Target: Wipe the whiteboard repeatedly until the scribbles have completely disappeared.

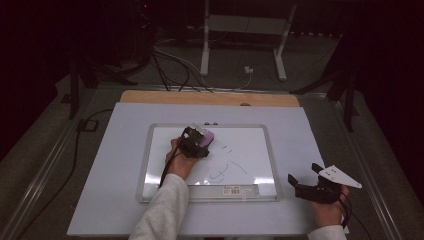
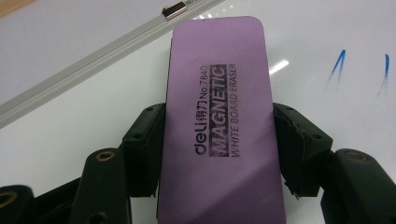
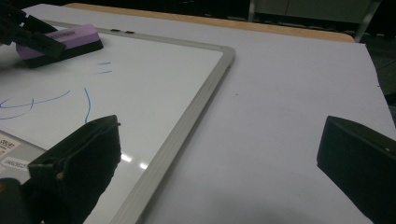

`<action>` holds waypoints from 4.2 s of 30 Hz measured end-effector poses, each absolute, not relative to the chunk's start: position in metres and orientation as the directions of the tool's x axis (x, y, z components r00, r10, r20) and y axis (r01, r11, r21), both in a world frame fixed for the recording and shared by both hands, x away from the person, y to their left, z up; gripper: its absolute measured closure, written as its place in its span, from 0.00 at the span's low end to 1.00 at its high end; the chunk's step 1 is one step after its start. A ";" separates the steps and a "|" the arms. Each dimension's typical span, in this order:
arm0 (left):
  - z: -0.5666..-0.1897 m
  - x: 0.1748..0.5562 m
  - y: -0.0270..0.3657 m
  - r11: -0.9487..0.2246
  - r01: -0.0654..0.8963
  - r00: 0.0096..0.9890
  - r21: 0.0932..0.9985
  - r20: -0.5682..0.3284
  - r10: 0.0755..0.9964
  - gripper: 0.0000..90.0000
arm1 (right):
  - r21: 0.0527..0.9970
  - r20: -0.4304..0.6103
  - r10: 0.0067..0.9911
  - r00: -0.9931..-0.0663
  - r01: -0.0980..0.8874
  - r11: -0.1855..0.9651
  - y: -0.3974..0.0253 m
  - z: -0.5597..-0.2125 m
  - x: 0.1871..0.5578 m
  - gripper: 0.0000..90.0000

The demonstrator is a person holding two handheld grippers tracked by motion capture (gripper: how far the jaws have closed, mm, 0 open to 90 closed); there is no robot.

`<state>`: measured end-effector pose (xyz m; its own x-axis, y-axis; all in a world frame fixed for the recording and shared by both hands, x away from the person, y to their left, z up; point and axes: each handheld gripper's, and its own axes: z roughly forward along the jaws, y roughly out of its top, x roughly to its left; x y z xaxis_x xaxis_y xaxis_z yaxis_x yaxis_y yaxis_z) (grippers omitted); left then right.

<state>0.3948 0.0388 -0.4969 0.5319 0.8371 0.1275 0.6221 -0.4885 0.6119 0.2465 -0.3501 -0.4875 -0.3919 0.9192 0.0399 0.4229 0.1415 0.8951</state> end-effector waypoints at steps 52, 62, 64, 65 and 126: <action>-0.489 0.360 -0.033 -0.729 0.419 0.790 0.541 0.178 0.586 0.46 | 0.894 0.041 0.921 -0.388 0.426 0.140 -0.352 -0.488 0.245 0.00; -0.489 0.323 -0.058 -0.786 0.266 0.898 0.559 0.153 0.413 0.46 | 0.894 0.035 0.919 -0.393 0.423 0.146 -0.350 -0.488 0.245 0.00; -0.489 0.314 -0.063 -0.800 0.221 0.902 0.558 0.195 0.385 0.46 | 0.894 0.036 0.920 -0.391 0.423 0.145 -0.350 -0.488 0.245 0.00; -0.489 0.314 -0.063 -0.803 0.217 0.904 0.554 0.197 0.380 0.46 | 0.895 0.037 0.920 -0.390 0.423 0.144 -0.350 -0.488 0.245 0.00; -0.495 0.320 -0.010 -0.708 0.362 0.834 0.606 0.130 0.537 0.46 | 0.896 0.040 0.924 -0.381 0.423 0.135 -0.353 -0.487 0.243 0.00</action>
